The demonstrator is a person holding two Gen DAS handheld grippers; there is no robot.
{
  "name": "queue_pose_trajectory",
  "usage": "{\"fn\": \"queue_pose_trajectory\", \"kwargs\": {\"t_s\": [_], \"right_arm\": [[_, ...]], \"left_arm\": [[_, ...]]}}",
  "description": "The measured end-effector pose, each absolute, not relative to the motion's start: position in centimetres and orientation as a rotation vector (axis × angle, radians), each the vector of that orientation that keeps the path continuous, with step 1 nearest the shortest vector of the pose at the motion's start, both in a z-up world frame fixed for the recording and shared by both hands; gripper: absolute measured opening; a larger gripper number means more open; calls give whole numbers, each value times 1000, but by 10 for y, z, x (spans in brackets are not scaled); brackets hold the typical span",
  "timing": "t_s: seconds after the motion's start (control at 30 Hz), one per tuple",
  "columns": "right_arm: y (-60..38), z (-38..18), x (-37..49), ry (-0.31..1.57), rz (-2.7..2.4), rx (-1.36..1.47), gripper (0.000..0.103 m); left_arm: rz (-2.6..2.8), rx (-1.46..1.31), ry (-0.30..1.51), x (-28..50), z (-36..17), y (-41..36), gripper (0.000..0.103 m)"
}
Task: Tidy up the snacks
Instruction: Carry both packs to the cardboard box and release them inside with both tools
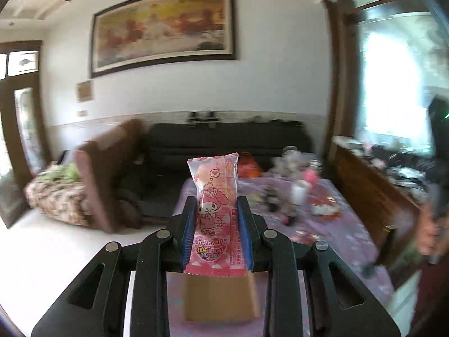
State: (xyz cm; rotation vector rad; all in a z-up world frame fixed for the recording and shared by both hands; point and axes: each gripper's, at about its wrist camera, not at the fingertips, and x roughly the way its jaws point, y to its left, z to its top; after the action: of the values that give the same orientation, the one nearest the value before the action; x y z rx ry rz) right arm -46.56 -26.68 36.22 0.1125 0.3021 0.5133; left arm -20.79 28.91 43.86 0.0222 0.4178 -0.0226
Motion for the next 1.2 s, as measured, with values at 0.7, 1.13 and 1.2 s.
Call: {"fn": "queue_pose_trajectory", "kwargs": {"t_s": [0.7, 1.13, 1.2], "right_arm": [[-106, 59, -216, 810, 515, -34, 30], [-91, 4, -139, 854, 441, -97, 35], [-89, 8, -141, 832, 434, -102, 40]], "left_arm": [[-148, -253, 896, 39, 91, 286, 26], [-57, -319, 1016, 88, 32, 303, 32], [-15, -327, 1042, 90, 35, 308, 43]]}}
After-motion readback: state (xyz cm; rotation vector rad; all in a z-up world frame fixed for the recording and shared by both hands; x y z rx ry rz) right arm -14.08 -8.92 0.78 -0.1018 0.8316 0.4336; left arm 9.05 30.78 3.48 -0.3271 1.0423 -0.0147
